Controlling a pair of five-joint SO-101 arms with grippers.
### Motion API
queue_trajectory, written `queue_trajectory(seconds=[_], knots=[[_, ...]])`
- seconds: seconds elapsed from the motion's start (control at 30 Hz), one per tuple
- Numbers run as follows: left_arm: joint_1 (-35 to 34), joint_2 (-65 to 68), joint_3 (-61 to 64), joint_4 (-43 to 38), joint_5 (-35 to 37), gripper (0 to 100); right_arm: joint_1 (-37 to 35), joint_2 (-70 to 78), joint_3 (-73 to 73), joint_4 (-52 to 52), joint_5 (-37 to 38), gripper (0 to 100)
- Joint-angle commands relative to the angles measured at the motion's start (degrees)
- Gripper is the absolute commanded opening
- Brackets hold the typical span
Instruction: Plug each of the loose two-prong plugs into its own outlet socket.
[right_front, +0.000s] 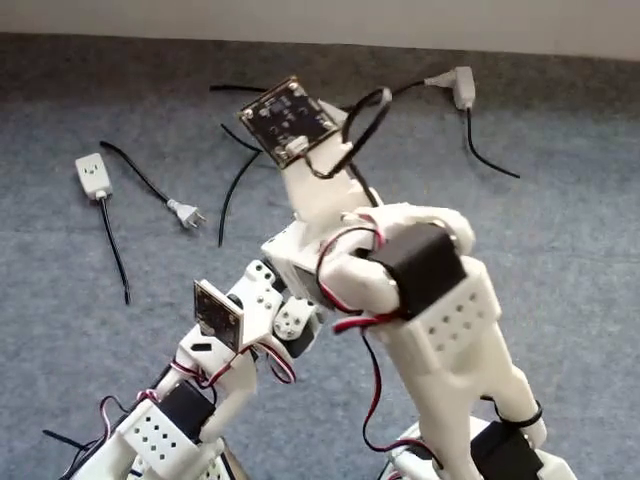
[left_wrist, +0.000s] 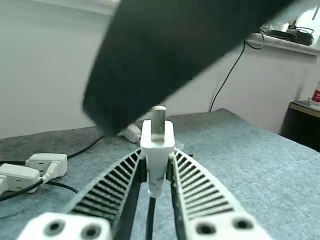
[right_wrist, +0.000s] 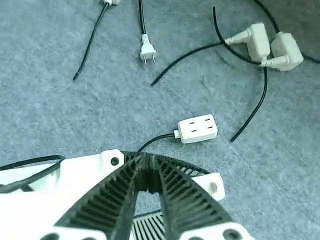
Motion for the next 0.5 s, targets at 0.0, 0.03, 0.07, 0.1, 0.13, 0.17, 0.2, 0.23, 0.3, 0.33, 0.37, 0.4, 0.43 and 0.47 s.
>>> queue_trajectory(seconds=[0.0,0.03,0.07,0.1,0.13,0.17,0.2,0.23,0.3,0.33,0.37,0.4,0.43,0.47], knots=[[0.7,-0.7,0.9,-1.8,0.4,1,1.5,-1.7,8.1,-6.8,1.0,0.6],[0.6,-0.7,0.8,-1.8,0.4,1,2.2,-1.7,10.0,-8.1,1.0,0.6],[0.6,-0.7,0.4,-1.8,0.4,1,3.4,-1.7,11.6,-9.4,1.0,0.6],[0.6,-0.7,0.2,-1.8,0.4,1,4.5,-1.7,13.2,-10.7,1.1,0.6],[0.5,-0.7,0.0,-1.8,0.5,1,5.6,-1.7,14.7,-12.1,1.1,0.6],[0.5,-0.7,0.0,-1.8,0.5,1,6.8,-1.8,15.9,-13.3,1.1,0.6],[0.5,-0.7,0.0,-1.8,0.5,1,8.1,-1.8,16.8,-14.3,1.1,0.6],[0.5,-0.7,0.0,-1.8,0.5,1,9.1,-1.8,17.5,-15.0,1.1,0.6],[0.5,-0.7,0.0,-1.8,0.6,1,10.8,-1.8,18.2,-15.6,1.1,0.6],[0.4,-0.7,0.0,-1.8,0.6,1,11.4,-1.8,18.4,-15.7,1.1,0.6],[-0.1,-0.7,0.0,-1.8,0.6,1,12.0,-1.8,18.6,-16.1,1.1,0.6],[-0.7,-0.7,-0.2,-2.1,0.7,1,12.7,-1.8,18.6,-16.4,1.1,0.6],[-1.3,-0.7,-0.3,-2.7,0.7,1,13.2,-1.8,18.6,-16.4,1.1,0.6],[-2.0,-0.7,-0.4,-3.4,0.7,1,13.6,-1.8,18.6,-16.4,1.1,0.6]])
